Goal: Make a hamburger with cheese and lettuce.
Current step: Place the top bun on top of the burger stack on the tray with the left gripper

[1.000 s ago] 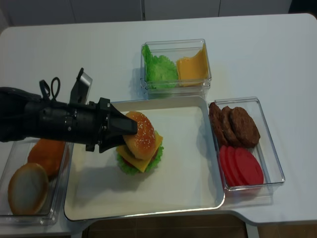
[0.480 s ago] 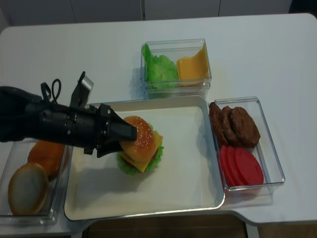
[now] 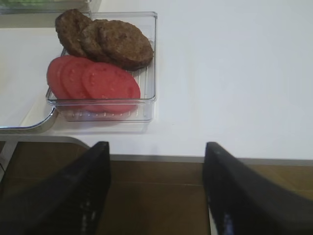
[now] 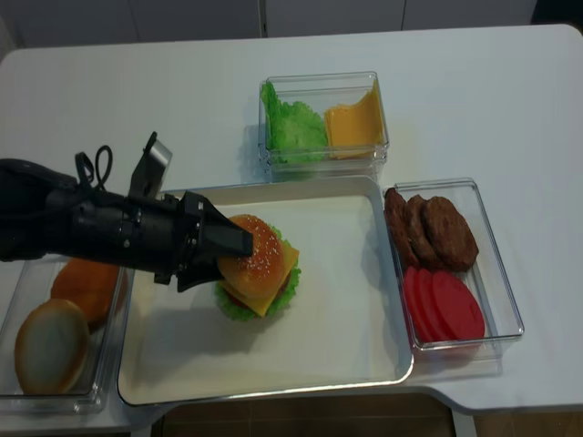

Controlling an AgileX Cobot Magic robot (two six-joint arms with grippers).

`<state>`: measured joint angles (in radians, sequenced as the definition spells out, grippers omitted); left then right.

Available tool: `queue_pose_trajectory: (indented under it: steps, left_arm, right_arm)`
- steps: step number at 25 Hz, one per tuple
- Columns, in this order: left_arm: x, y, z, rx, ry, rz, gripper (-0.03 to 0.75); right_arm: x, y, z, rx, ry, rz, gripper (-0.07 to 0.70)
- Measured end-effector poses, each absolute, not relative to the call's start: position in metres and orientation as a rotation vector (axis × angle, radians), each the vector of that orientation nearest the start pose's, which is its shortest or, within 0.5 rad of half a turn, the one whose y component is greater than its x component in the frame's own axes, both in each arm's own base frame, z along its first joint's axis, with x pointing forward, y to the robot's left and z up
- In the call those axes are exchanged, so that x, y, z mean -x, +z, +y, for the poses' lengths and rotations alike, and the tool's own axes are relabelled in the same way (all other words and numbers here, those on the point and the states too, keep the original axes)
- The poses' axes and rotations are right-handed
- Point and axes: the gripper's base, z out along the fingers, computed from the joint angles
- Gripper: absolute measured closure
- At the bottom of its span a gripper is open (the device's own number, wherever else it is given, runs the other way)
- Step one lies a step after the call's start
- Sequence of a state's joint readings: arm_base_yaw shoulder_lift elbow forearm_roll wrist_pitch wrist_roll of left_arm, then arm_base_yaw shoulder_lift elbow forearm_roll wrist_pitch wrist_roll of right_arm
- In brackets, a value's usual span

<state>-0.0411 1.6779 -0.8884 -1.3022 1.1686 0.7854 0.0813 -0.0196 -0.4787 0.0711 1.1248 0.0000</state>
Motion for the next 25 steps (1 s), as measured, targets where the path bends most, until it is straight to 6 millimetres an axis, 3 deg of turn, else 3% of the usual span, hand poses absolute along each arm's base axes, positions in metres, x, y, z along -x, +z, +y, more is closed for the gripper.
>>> queue_pose_trajectory:
  steps: [9,15,25]
  left_arm:
    - [-0.282,0.214,-0.092,-0.104,-1.547,2.560,0.284]
    - [-0.274,0.229,-0.089,-0.171,-1.464,2.555,0.284]
    - [-0.274,0.227,-0.087,-0.146,-1.407,2.583,0.284]
  right_arm:
    - [0.009,0.266,0.005,0.092,0.135,2.109,0.181]
    - [0.009,0.266,0.005,0.092,0.135,2.109,0.181]
    - [0.009,0.266,0.005,0.092,0.135,2.109,0.181]
